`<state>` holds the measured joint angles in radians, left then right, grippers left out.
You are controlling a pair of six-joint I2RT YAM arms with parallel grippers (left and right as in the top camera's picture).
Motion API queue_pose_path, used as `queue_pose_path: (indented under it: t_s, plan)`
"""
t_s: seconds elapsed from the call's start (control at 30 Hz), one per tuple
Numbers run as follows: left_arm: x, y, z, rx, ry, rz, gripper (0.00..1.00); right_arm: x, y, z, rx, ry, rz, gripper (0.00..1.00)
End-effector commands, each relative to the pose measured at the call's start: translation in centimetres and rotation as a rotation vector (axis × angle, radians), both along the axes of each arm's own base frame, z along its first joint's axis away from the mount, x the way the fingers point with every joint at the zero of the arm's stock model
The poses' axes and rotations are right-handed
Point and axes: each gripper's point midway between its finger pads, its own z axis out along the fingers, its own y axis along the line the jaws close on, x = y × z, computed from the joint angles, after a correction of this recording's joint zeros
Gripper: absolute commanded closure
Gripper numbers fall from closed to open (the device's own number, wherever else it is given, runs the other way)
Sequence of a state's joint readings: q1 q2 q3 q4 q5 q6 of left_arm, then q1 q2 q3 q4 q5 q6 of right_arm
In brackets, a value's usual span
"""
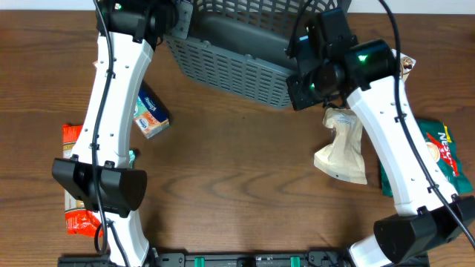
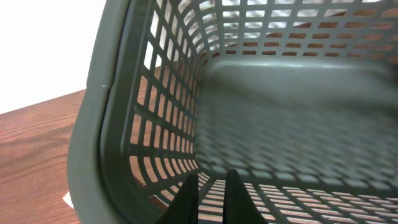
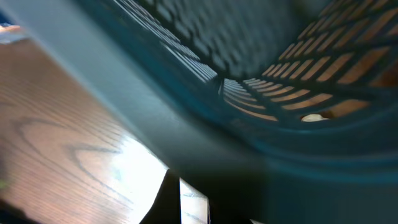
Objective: Pack container
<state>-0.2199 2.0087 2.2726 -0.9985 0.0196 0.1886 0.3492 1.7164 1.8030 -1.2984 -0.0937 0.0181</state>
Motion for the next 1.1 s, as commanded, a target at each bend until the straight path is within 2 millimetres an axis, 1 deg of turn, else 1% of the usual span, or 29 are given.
queue_pose_path:
  t_s: [0.0, 0.17, 0.23, 0.33, 0.43, 0.57, 0.7, 0.83, 0.93, 1.07]
  plan:
    - [0.3, -0.2, -0.1, 0.015, -0.004, -0.017, 0.94, 0.3, -0.2, -0.5, -0.003, 0.0, -0.017, 0.99]
    - [0.4, -0.2, -0.2, 0.013, -0.008, -0.017, 0.94, 0.5, -0.1, -0.4, 0.0, -0.008, -0.017, 0.99]
    - [0.5, -0.2, -0.6, 0.015, 0.0, -0.017, 0.94, 0.5, -0.1, -0.4, -0.001, -0.006, -0.017, 0.99]
    - [0.7, -0.3, -1.7, 0.02, 0.022, -0.017, 0.94, 0.5, -0.1, -0.4, -0.001, -0.007, -0.017, 0.99]
    - [1.0, -0.3, -3.3, 0.027, 0.058, -0.017, 0.94, 0.6, -0.1, -0.3, 0.0, -0.011, -0.018, 0.99]
    - [1.1, -0.4, -5.2, 0.037, 0.107, -0.017, 0.94, 1.0, -0.8, -0.3, -0.003, -0.016, -0.057, 0.99]
    - [0.3, -0.2, -6.1, 0.048, 0.156, -0.017, 0.94, 1.6, -1.8, -0.2, 0.001, -0.027, -0.091, 0.99]
    - [-1.3, 0.2, -7.1, 0.063, 0.232, -0.015, 0.95, 2.3, -2.6, -0.1, 0.005, -0.04, -0.115, 0.99]
    - [-2.3, 0.4, -7.7, 0.065, 0.283, -0.002, 0.94, 2.4, -2.8, 0.0, 0.006, -0.043, -0.121, 0.99]
    - [-2.6, 0.5, -7.9, 0.065, 0.296, 0.002, 0.94, 2.4, -2.8, 0.0, 0.006, -0.045, -0.121, 0.99]
